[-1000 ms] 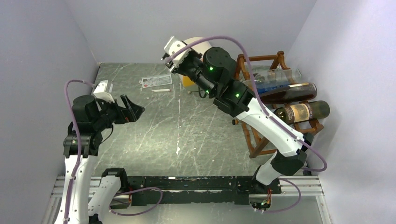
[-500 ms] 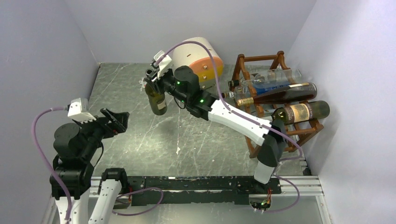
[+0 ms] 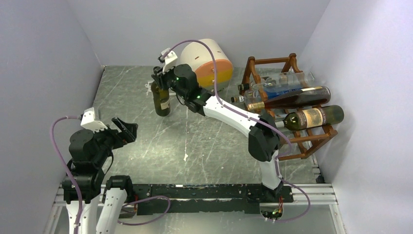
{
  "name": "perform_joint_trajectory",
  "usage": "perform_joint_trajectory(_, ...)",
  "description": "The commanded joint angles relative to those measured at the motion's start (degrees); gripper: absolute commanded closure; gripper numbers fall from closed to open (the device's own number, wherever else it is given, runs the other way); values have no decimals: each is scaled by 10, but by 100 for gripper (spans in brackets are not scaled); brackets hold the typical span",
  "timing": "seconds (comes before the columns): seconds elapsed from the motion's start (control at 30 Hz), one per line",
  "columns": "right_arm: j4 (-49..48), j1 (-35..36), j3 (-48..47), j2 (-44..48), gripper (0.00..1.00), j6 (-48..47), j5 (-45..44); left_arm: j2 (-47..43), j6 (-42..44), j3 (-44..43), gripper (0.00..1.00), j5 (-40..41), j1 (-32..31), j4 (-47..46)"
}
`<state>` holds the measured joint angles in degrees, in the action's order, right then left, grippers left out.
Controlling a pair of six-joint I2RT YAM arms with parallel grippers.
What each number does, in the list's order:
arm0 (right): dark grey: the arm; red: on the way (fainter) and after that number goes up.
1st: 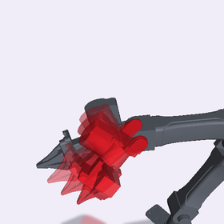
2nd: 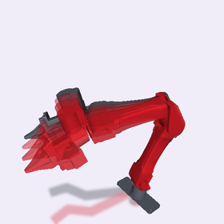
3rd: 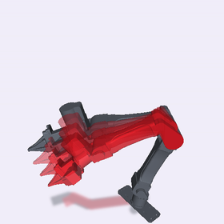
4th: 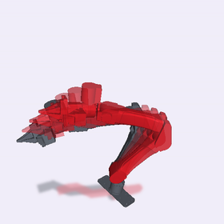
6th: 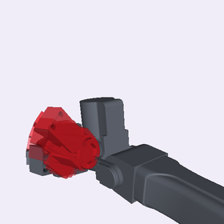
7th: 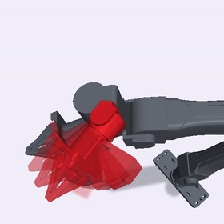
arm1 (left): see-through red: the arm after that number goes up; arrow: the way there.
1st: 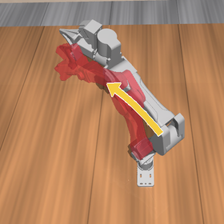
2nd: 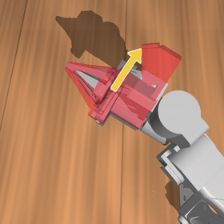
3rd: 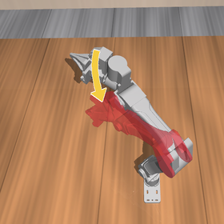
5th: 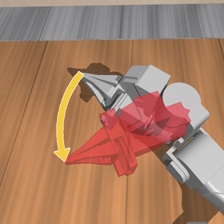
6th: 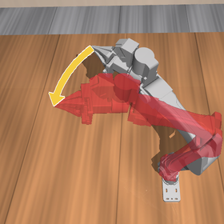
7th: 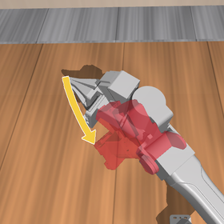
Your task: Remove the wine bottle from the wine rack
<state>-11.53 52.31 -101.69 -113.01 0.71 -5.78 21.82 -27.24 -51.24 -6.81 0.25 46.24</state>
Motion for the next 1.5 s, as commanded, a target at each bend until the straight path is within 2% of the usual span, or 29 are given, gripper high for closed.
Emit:
perform_joint_trajectory(0.0, -77, -8, -66, -20, 100, 22, 4, -16, -1, 20, 2, -17, -3, -29)
perform_joint_trajectory(0.37, -29, -7, -165, -119, 100, 9, 38, -25, -3, 25, 2, -18, -3, -31)
perform_joint_trajectory(0.6, -41, -1, -155, -131, 100, -50, 58, -23, -3, 27, 2, -22, -3, -33)
perform_joint_trajectory(0.8, -57, -1, -125, -124, 100, -43, 49, -24, -2, 29, 2, -25, -3, -35)
perform_joint_trajectory(1.23, -47, -1, -114, -98, 38, -35, 64, -22, -4, 30, 2, -23, -3, -34)
perform_joint_trajectory(1.4, -34, 2, -95, -57, 22, -29, 71, -22, -3, 30, 2, -24, -3, -33)
perform_joint_trajectory(1.43, -30, 3, -83, -41, 16, -28, 74, -22, -2, 29, 2, -25, -3, -33)
perform_joint_trajectory(1.47, -26, 4, -65, -21, 4, -26, 79, -22, -2, 29, 2, -26, -3, -33)
